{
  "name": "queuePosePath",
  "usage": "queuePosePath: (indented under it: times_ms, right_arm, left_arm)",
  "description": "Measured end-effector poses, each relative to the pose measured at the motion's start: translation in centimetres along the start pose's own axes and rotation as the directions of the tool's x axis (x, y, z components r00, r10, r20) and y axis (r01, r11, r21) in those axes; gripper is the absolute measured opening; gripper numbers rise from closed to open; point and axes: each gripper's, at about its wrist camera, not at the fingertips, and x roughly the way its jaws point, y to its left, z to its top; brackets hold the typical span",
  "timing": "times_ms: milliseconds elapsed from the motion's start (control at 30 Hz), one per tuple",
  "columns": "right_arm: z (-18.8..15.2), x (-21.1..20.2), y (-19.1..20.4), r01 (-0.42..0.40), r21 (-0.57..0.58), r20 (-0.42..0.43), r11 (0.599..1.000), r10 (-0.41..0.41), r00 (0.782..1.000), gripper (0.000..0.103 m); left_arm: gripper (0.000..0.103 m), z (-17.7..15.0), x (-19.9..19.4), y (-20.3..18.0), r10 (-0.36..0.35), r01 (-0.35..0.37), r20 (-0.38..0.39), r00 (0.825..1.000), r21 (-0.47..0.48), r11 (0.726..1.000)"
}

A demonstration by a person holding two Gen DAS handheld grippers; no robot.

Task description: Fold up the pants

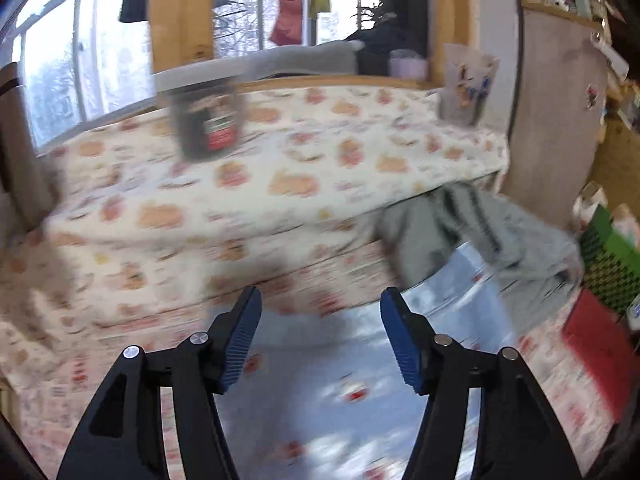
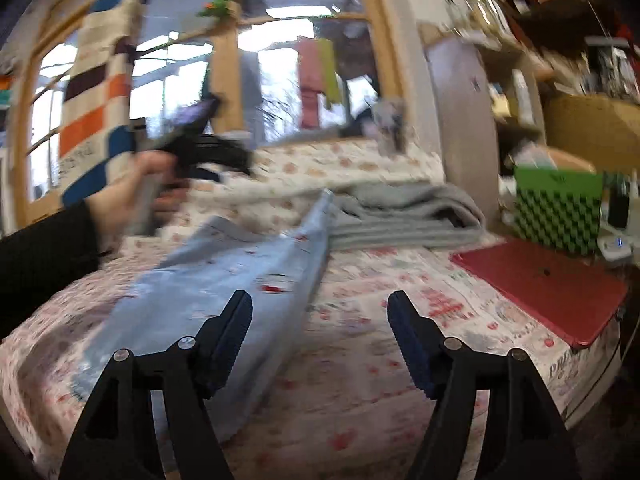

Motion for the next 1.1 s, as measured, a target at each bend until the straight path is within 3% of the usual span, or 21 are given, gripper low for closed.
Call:
queuePosePath:
  times_ms: [100,167,233,400,567,667,733,767,800,867,967,1033,1100]
  right_arm:
    - [1.3,1.2,-1.5,-0.014,0.000,-0.006,1.000,0.014,1.000,0.072]
    - [2.9,1.9,-1.8,0.004,-0.052,0.019,0.999,-0.003,1.000,0.072]
    - [4.9,3.0,-2.1,-0.014,-0.062,0.019,0.998,0.016,1.000,0.072]
    - [9.2,6.1,-3.6,-0.177,0.027,-0.013,0.984,0.178,0.984,0.072]
    - [13.4,11.2,-2.7,-0.221,0.029,-0.044,0.975,0.222,0.974,0.072]
    - [15.8,15.8,-2.3,-0.243,0.092,-0.140,0.966,0.254,0.957,0.072]
    - [17.0,20.2,-2.1,-0.208,0.127,-0.281,0.970,0.236,0.930,0.071]
    - [17.3,23.1,-2.2,-0.158,0.129,-0.382,0.979,0.196,0.903,0.069]
    - [17.3,24.6,-2.4,-0.156,0.153,-0.410,0.976,0.206,0.888,0.061]
    - [16.9,27.9,-3.4,-0.162,0.227,-0.452,0.960,0.251,0.856,0.059]
    - [15.2,32.4,-4.6,-0.153,0.293,-0.529,0.944,0.293,0.797,0.046]
    - [13.9,34.1,-4.8,-0.162,0.301,-0.558,0.940,0.312,0.769,0.040]
    - [13.1,35.1,-4.9,-0.190,0.299,-0.554,0.935,0.332,0.763,0.039]
  left_arm:
    - [0.060,-1.2,-0.6,2.7,0.108,-0.108,0.012,0.994,0.005,0.994]
    - [0.060,-1.9,-0.9,4.8,0.127,-0.125,0.022,0.992,-0.050,0.991]
    - [0.060,-2.5,-0.9,6.5,0.099,-0.095,0.026,0.995,-0.107,0.990]
    - [0.060,-4.2,0.4,8.4,0.072,-0.070,0.009,0.997,-0.156,0.985]
    - [0.060,-3.9,2.6,9.3,0.039,-0.040,-0.006,0.999,-0.202,0.979]
    - [0.057,-3.3,3.8,9.7,0.004,-0.008,-0.016,1.000,-0.230,0.973]
    - [0.049,-3.3,4.4,9.7,0.024,-0.029,-0.025,0.999,-0.241,0.970]
    - [0.044,-3.4,4.9,9.7,0.022,-0.031,-0.039,0.999,-0.240,0.970]
    - [0.044,-3.5,5.2,9.7,0.001,-0.012,-0.047,0.999,-0.242,0.970]
    - [0.043,-3.8,5.8,9.8,-0.033,0.015,-0.066,0.997,-0.250,0.968]
    - [0.043,-4.4,6.5,10.0,-0.085,0.060,-0.087,0.993,-0.261,0.964]
    - [0.044,-4.5,6.9,10.1,-0.120,0.090,-0.100,0.988,-0.263,0.961]
    - [0.044,-4.8,7.9,9.8,-0.144,0.105,-0.142,0.979,-0.247,0.963]
